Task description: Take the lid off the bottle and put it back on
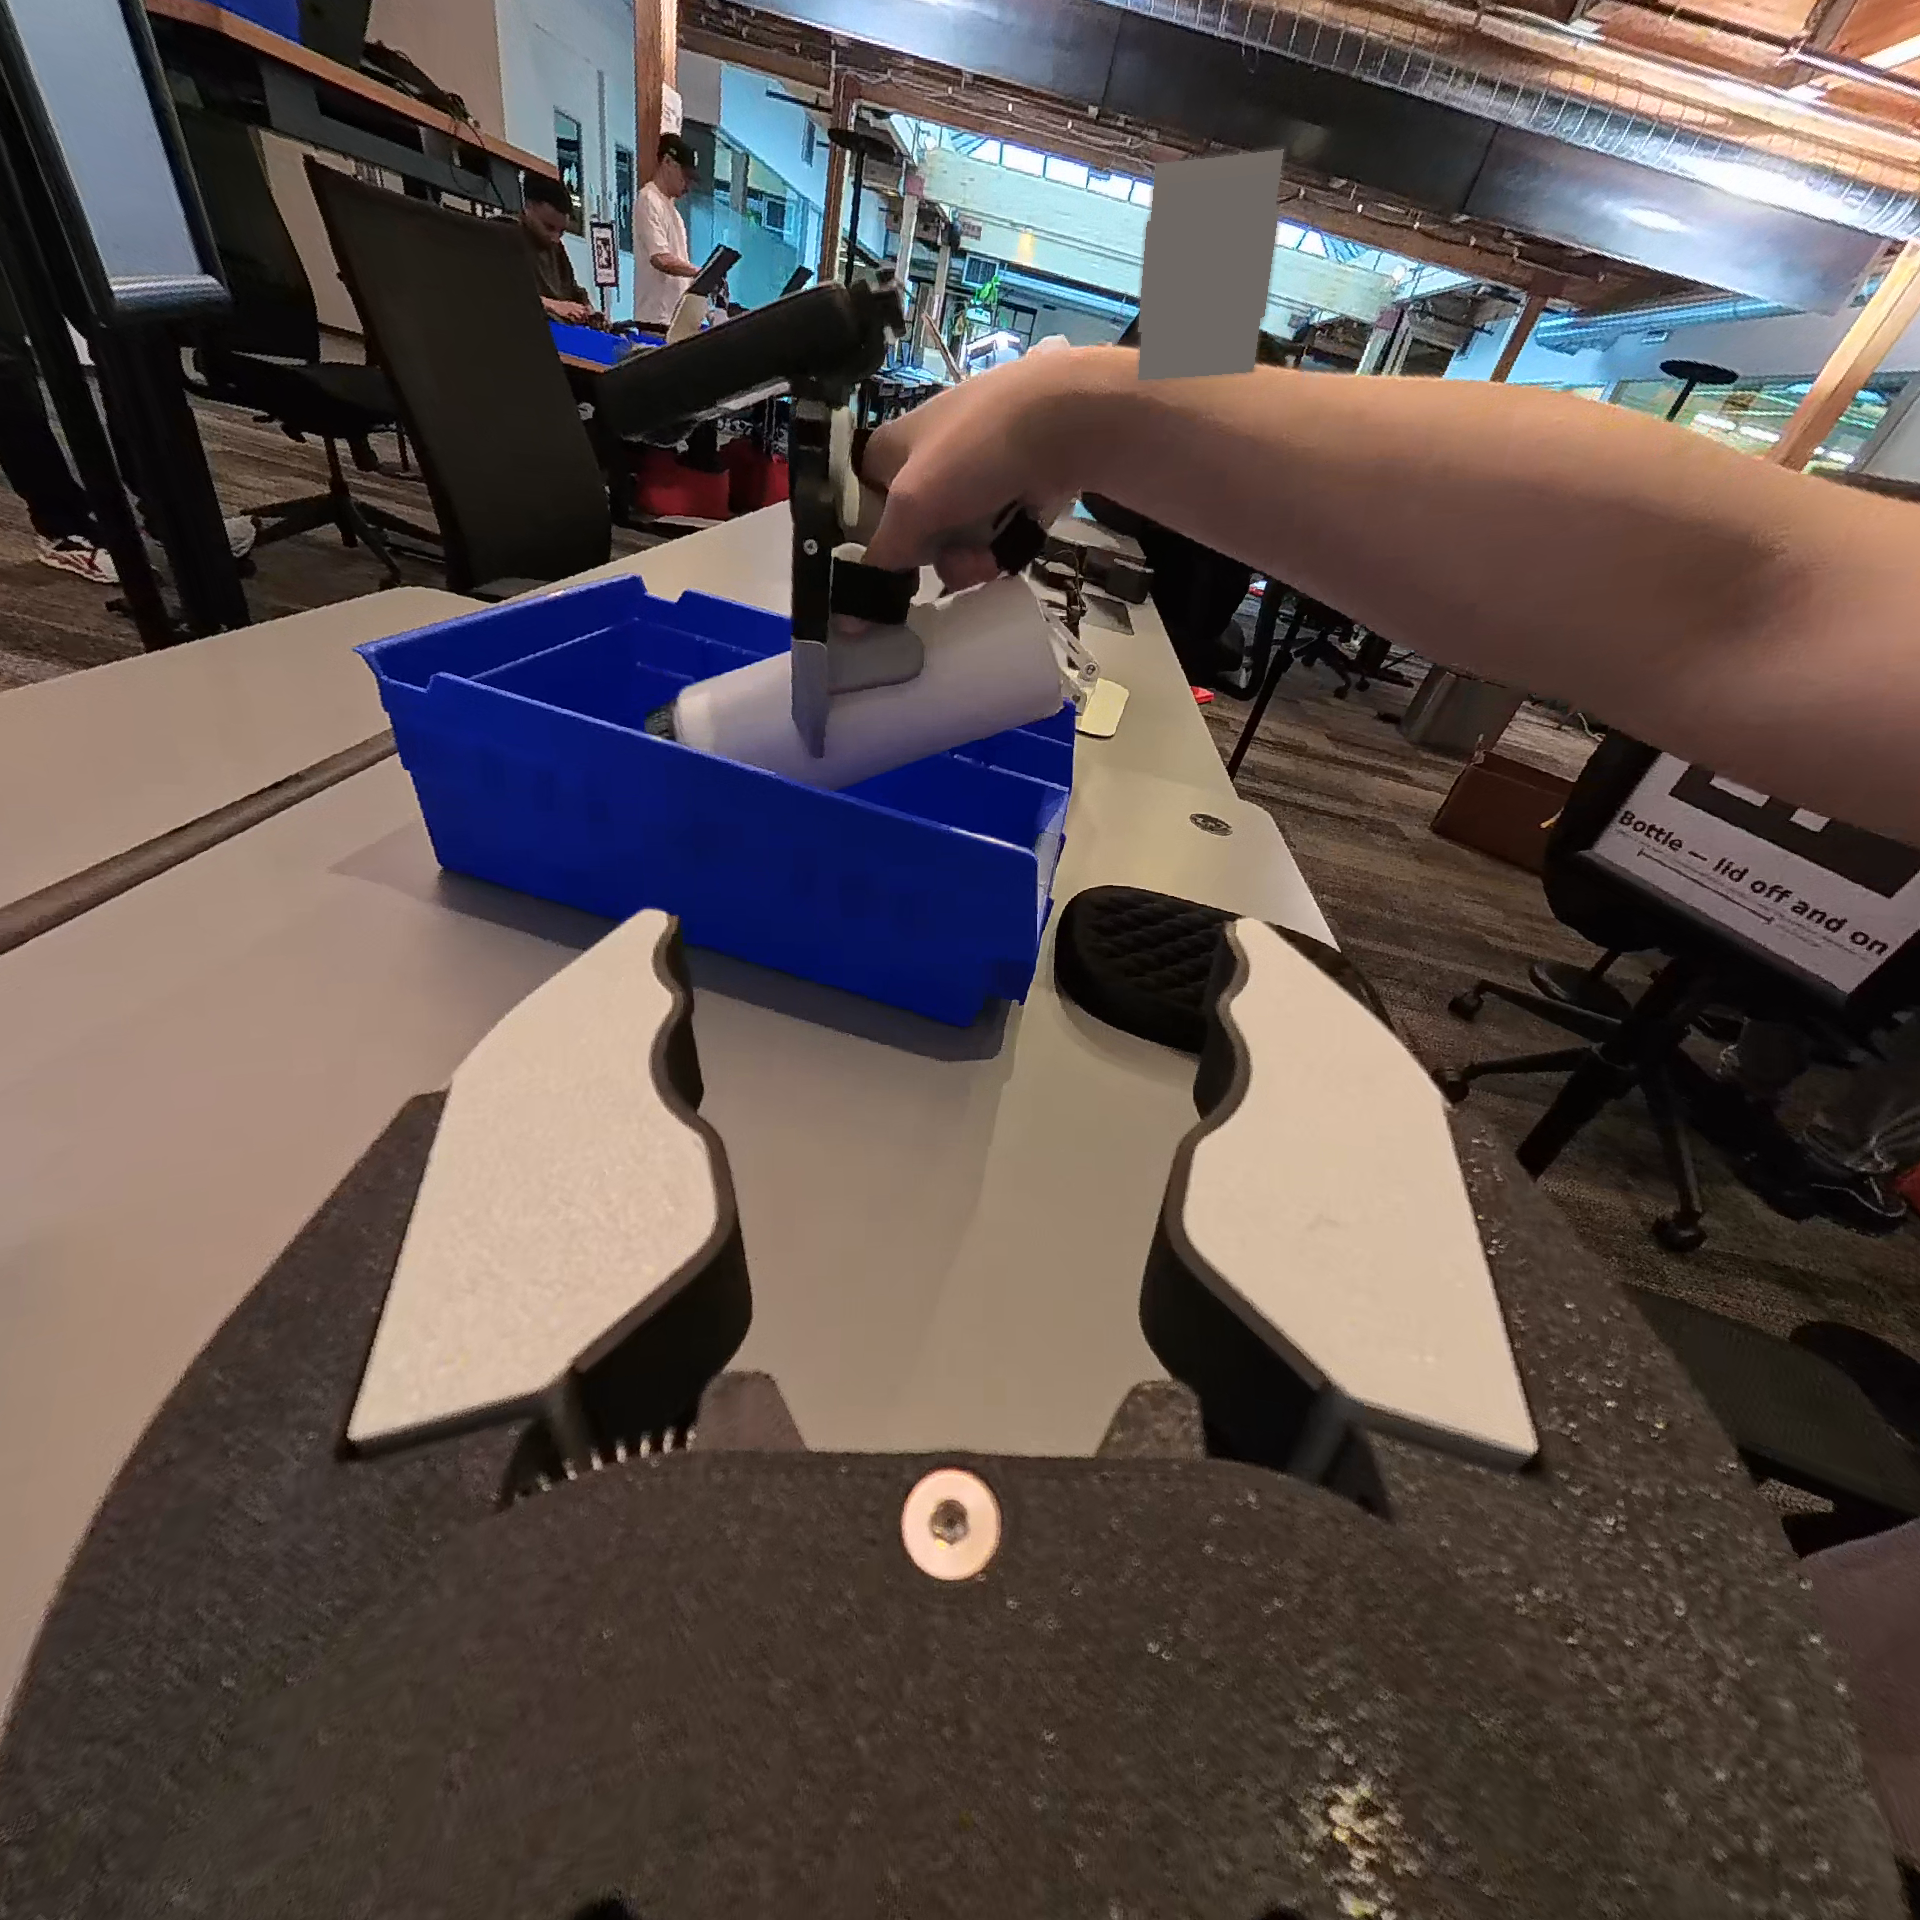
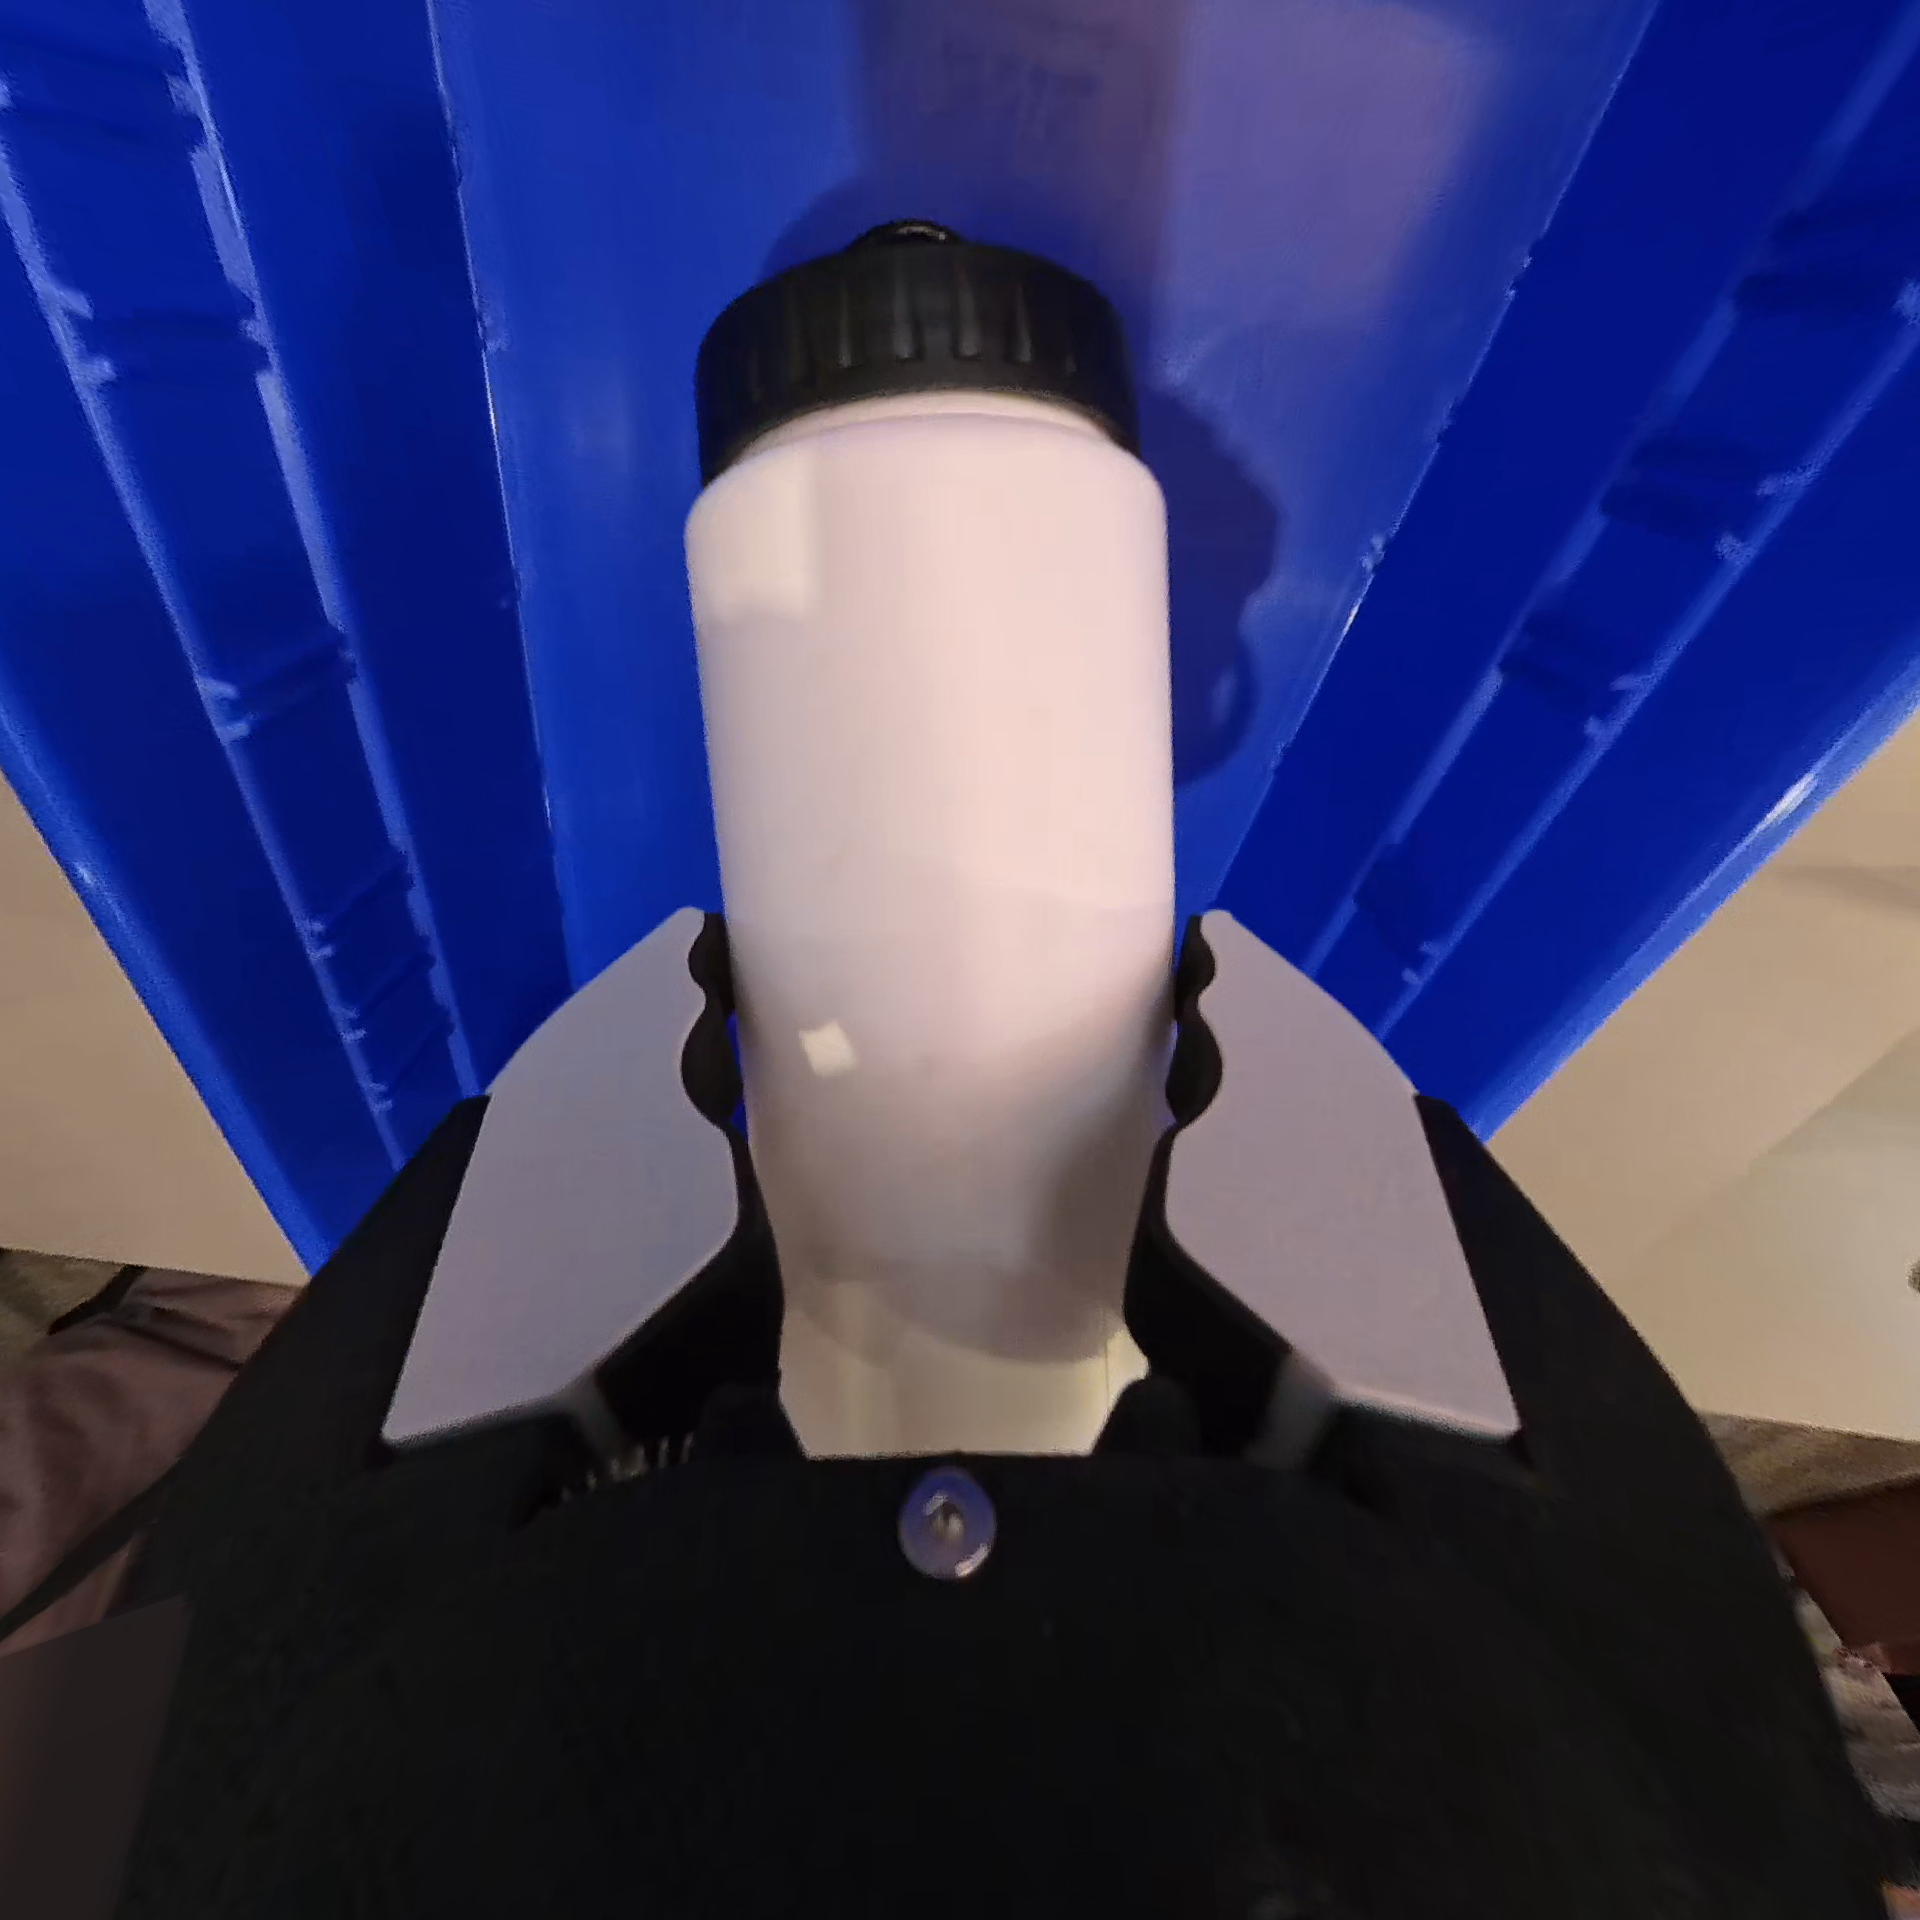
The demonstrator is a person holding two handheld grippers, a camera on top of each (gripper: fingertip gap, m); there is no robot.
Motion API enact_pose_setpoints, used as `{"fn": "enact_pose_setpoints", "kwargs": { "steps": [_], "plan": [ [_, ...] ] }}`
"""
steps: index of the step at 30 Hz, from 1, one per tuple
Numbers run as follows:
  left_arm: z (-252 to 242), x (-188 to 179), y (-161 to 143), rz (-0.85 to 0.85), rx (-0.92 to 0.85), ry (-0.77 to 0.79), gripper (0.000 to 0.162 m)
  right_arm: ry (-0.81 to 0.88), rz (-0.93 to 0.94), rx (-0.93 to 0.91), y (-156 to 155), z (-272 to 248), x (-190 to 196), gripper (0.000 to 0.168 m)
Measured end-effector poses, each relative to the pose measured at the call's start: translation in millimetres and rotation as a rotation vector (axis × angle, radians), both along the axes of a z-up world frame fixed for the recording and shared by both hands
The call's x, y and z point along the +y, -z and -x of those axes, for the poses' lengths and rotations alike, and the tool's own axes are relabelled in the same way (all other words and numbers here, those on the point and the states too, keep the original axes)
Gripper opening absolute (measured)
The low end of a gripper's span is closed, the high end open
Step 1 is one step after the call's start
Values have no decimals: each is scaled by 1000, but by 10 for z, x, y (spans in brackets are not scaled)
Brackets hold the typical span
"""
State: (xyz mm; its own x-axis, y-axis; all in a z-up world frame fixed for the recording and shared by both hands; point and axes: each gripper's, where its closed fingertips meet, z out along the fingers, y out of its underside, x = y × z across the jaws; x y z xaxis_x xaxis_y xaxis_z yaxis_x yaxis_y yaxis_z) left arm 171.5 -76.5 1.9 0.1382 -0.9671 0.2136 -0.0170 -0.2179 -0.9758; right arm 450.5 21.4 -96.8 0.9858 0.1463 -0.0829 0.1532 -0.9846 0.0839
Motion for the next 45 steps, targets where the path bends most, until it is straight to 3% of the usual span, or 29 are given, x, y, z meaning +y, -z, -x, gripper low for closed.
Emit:
{"fn": "enact_pose_setpoints", "kwargs": {
  "steps": [28,31,34,38,40,42,45],
  "plan": [
    [-8,37,56,2,14,-3,94,19,-46,-1,430,74,161,86],
    [4,35,27,-2,7,-2,94,-17,-84,9,345,96,187,83],
    [89,49,-129,-49,5,-23,94,-90,-183,73,-48,239,202,78],
    [425,160,-616,-170,20,-146,91,-168,-507,82,-858,163,334,77],
    [743,293,-806,-202,125,-261,90,-118,-595,75,-1054,-52,344,77],
    [1204,458,-844,-183,307,-402,92,-38,-613,64,-1020,-322,329,78],
    [2170,722,-830,-165,542,-721,92,57,-544,58,-666,-642,239,79]
  ]
}}
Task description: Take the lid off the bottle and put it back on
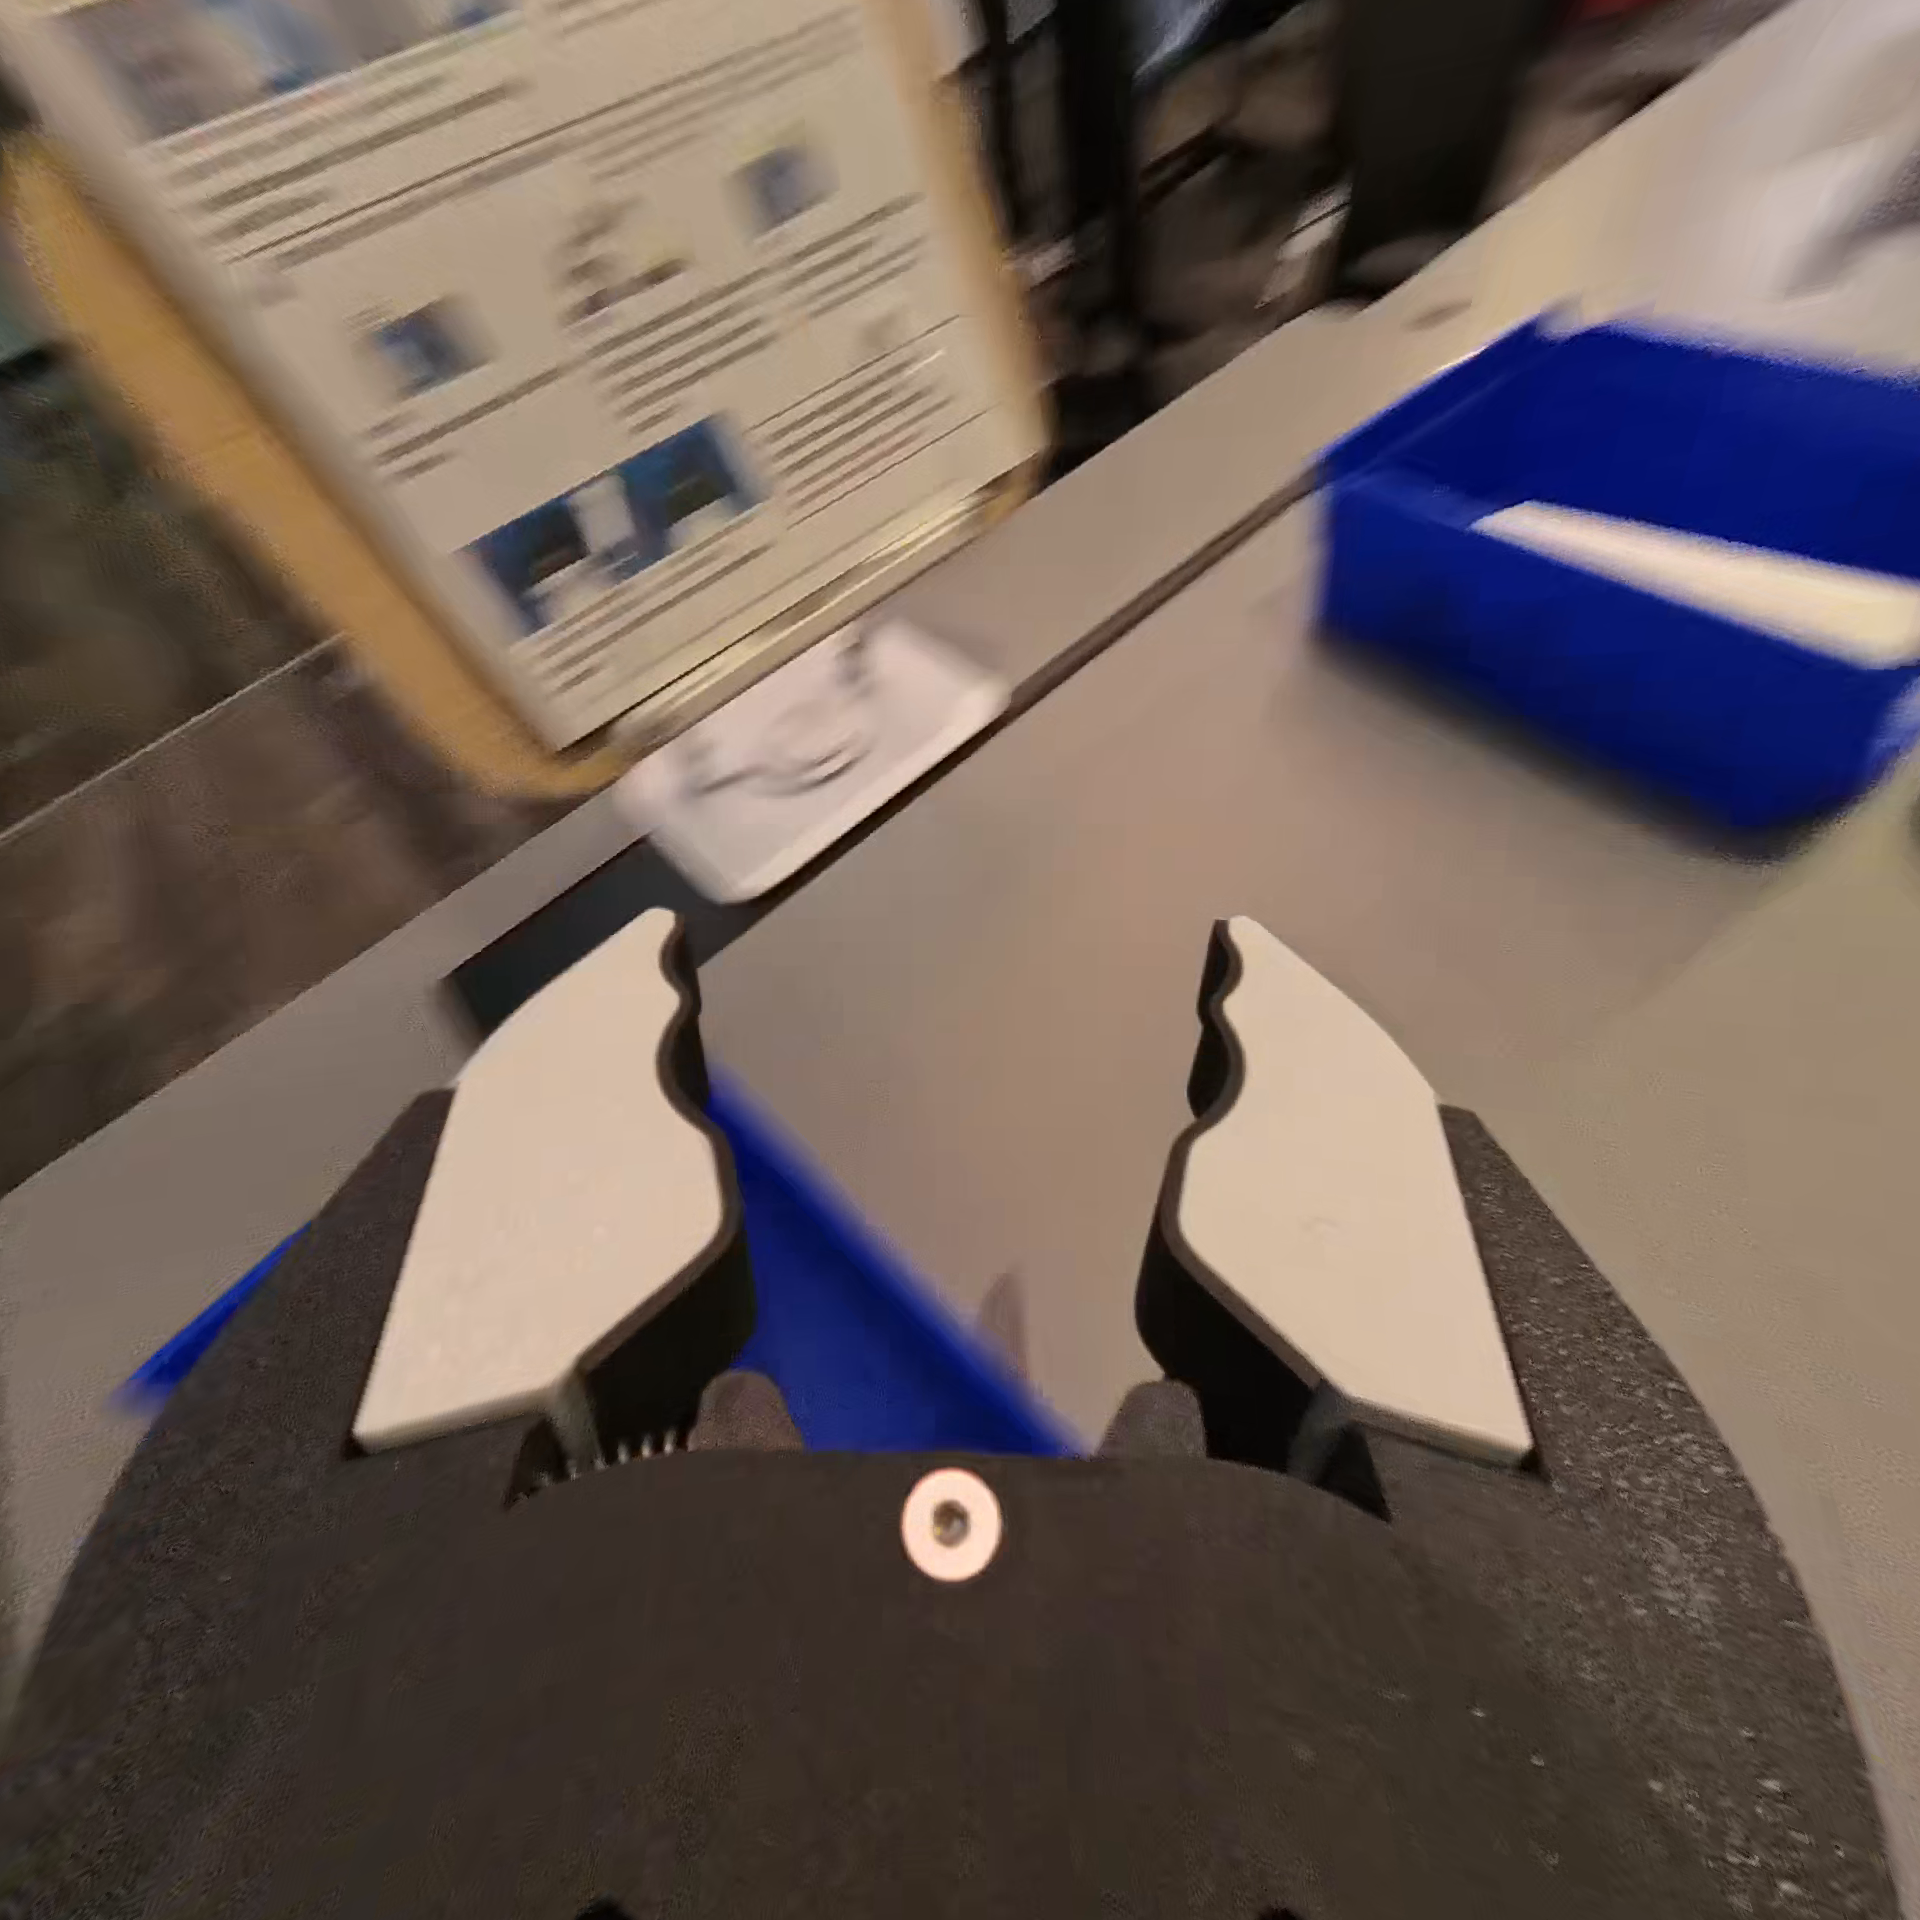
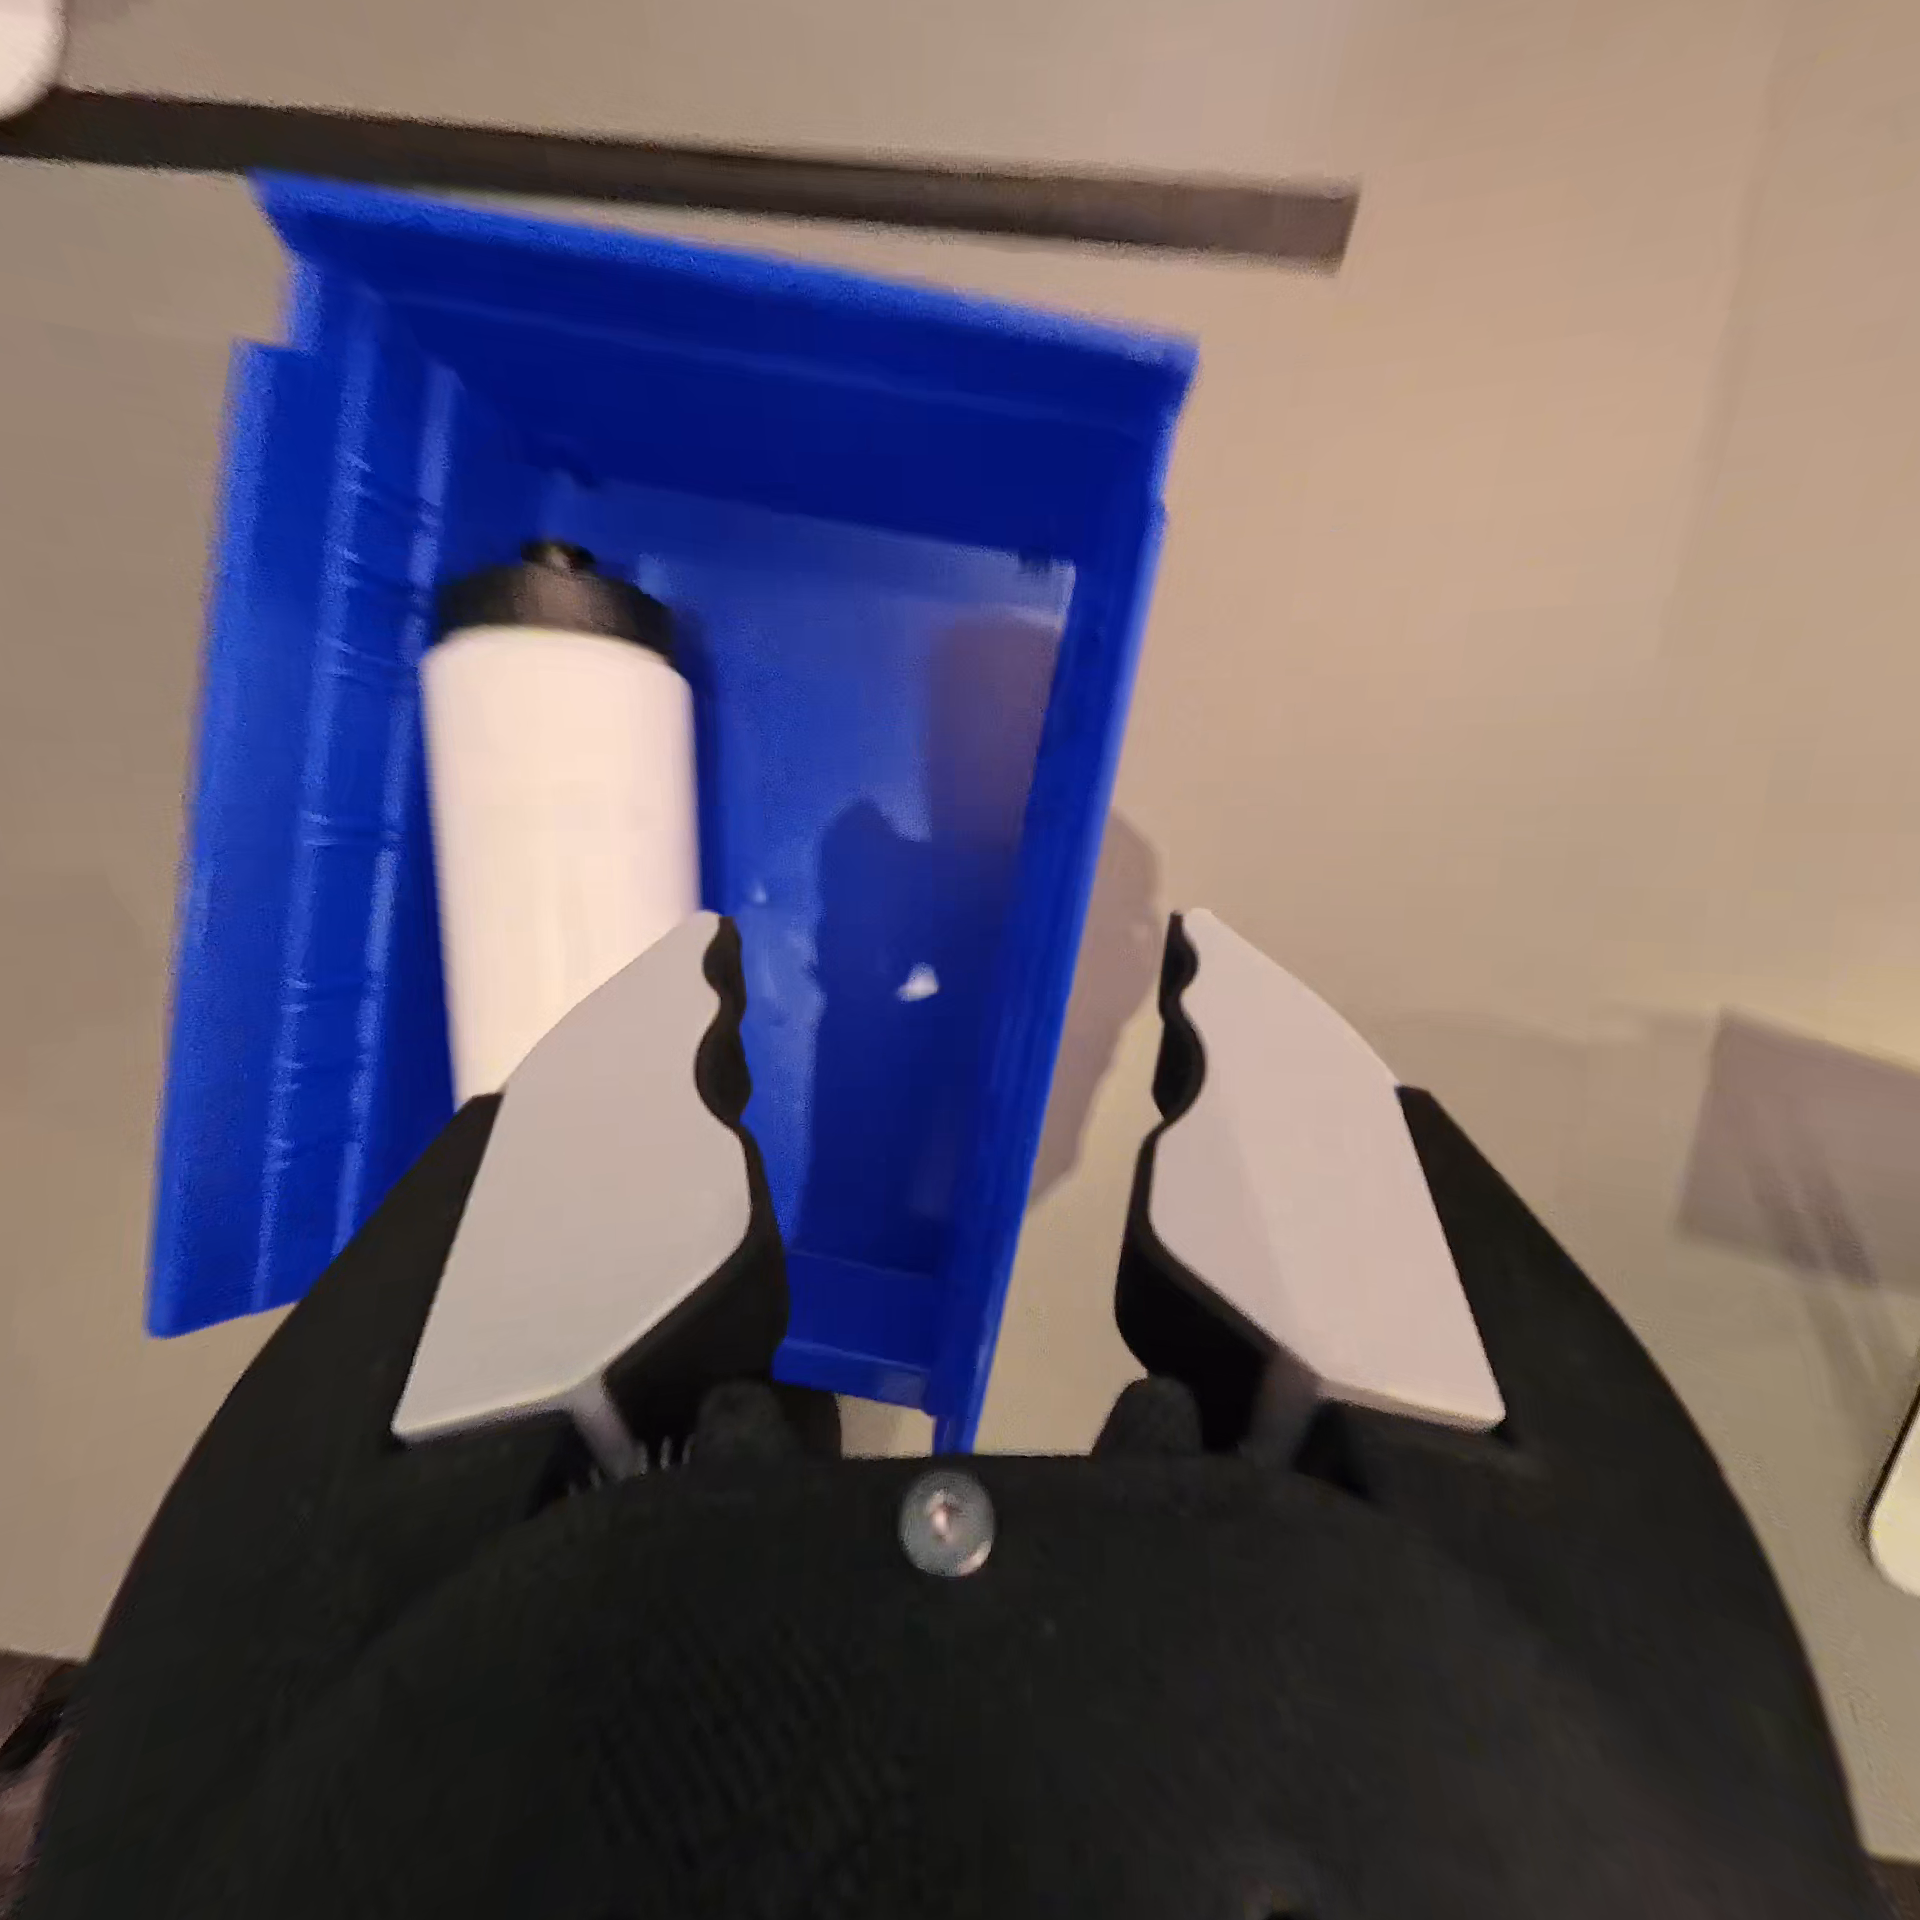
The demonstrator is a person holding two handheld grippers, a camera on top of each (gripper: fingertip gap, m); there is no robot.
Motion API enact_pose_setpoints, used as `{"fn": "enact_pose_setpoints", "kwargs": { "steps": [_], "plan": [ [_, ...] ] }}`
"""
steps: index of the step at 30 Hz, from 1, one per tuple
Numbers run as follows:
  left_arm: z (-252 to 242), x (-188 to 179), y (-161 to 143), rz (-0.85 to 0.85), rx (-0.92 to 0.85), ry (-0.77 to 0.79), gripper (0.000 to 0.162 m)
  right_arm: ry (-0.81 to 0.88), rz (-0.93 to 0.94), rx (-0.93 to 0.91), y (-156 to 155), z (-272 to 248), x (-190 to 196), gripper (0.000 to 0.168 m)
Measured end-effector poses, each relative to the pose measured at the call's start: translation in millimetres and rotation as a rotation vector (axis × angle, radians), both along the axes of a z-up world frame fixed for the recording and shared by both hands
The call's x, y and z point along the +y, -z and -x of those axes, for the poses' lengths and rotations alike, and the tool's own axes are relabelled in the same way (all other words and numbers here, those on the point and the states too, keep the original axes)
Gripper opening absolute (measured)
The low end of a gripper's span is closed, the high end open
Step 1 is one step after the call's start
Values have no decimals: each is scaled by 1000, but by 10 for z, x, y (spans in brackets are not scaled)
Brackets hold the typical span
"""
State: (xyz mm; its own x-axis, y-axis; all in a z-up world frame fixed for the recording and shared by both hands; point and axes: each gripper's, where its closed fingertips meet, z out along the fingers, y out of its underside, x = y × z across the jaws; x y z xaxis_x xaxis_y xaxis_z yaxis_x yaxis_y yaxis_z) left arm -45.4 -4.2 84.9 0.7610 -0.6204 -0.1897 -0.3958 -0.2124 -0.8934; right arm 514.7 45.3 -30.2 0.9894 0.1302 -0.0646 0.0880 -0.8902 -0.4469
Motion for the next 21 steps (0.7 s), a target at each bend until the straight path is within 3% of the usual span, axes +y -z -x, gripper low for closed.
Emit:
{"fn": "enact_pose_setpoints", "kwargs": {
  "steps": [4,7,10,12,17,21],
  "plan": [
    [1025,86,70,72,-4,-261,83,33,121,29,507,-126,-147,79],
    [1465,14,376,275,-82,-316,77,44,179,-41,750,-225,-195,78],
    [1902,-34,760,437,-36,-434,76,50,224,-109,876,-298,-214,64],
    [2062,-20,929,494,-30,-475,73,35,251,-115,929,-292,-217,41],
    [2215,11,1244,616,-32,-529,70,12,336,-6,1057,-142,-252,14],
    [2257,38,1397,673,-35,-558,65,16,353,51,1066,-115,-258,9]
  ]
}}
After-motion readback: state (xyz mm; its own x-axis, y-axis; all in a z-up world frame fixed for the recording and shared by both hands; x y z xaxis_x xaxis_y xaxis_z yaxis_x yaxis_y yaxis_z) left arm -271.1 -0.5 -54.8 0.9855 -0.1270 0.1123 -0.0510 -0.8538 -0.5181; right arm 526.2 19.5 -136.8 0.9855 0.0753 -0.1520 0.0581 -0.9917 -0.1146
